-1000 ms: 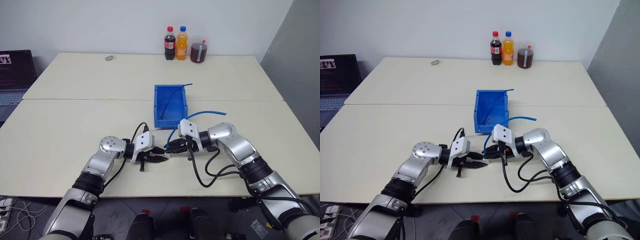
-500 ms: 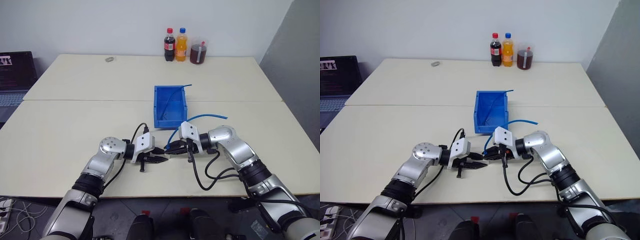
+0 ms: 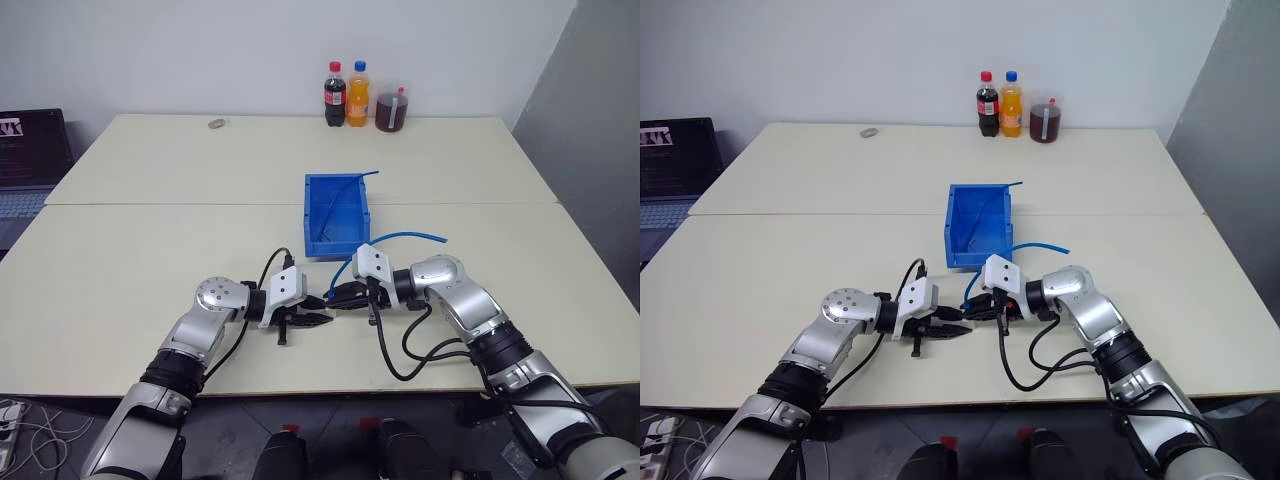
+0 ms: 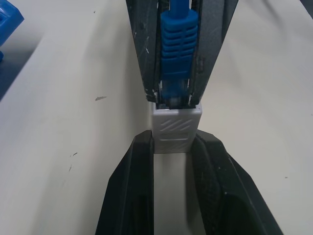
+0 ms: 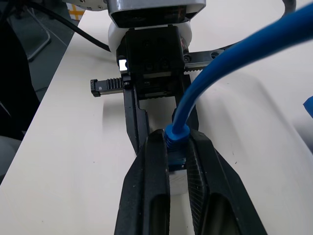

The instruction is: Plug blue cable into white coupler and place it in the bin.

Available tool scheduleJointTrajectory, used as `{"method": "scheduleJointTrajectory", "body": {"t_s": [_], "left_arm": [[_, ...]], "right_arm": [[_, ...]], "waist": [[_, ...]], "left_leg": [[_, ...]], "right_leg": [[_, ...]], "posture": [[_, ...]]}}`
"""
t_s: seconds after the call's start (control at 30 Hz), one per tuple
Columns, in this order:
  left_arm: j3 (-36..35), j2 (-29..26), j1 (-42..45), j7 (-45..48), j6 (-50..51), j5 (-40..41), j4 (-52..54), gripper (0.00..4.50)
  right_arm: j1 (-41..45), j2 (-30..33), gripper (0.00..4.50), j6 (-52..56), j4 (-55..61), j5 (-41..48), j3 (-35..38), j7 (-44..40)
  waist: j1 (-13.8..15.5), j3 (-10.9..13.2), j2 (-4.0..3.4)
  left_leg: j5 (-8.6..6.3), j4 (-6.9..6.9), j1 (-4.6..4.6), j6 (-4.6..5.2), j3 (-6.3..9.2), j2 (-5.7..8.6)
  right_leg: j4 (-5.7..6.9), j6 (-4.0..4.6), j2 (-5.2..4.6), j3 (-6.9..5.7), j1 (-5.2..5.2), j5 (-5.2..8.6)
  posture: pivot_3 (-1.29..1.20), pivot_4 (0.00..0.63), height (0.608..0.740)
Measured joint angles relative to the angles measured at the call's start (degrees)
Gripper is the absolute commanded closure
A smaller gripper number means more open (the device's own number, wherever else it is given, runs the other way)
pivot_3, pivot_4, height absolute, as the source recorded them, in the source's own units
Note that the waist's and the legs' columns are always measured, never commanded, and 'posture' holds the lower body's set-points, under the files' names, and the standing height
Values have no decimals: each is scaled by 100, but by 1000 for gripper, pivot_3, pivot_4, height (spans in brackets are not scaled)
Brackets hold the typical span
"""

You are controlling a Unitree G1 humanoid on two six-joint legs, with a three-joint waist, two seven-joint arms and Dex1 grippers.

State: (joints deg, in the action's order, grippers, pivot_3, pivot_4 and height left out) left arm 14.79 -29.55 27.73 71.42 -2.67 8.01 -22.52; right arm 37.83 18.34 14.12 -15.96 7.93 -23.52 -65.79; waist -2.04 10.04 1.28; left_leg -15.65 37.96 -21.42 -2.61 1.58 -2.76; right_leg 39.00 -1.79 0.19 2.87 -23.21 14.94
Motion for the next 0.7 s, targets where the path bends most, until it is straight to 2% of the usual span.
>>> {"method": "scheduleJointTrajectory", "body": {"t_s": [0.1,0.23,0.37,0.47,0.6,0.7], "left_arm": [[-134,-31,-60,12,158,123,189,2350],[-457,-141,-275,-160,535,371,710,1498],[-983,-191,-619,-727,1261,757,1683,681],[-1335,-161,-977,-1343,1939,1032,2722,90],[-1748,18,-1140,-2276,2714,1310,3704,21],[-1980,184,-1265,-2921,3169,1464,4258,21]], "right_arm": [[-7,40,4284,225,243,9,60,96],[-11,16,4284,1381,766,280,403,474],[289,-33,4284,2210,1134,514,901,995],[798,-300,4284,3000,1000,801,1449,1579],[2007,-673,4284,3939,-35,1121,2303,2439],[3040,-782,4284,4097,-1565,1135,2747,2956]], "waist": [[7,1,0],[16,7,-2],[14,12,-3],[-3,17,-4],[-12,25,-8],[-20,25,-8]], "left_leg": [[0,0,-4,0,2,0],[0,3,-44,0,9,-1],[0,-1,-57,-1,14,0],[0,-5,-58,0,12,-1],[0,-7,-60,0,14,0],[0,-10,-59,0,9,1]], "right_leg": [[0,1,0,-1,-2,1],[0,26,-2,-6,-35,-14],[-1,29,-5,-13,-46,-14],[-2,30,-6,-11,-50,-14],[0,31,-6,-15,-52,-15],[-4,32,-7,-11,-52,-15]], "posture": [[0,150,740],[0,150,740],[0,150,740],[0,150,740],[0,150,740],[0,150,740]]}}
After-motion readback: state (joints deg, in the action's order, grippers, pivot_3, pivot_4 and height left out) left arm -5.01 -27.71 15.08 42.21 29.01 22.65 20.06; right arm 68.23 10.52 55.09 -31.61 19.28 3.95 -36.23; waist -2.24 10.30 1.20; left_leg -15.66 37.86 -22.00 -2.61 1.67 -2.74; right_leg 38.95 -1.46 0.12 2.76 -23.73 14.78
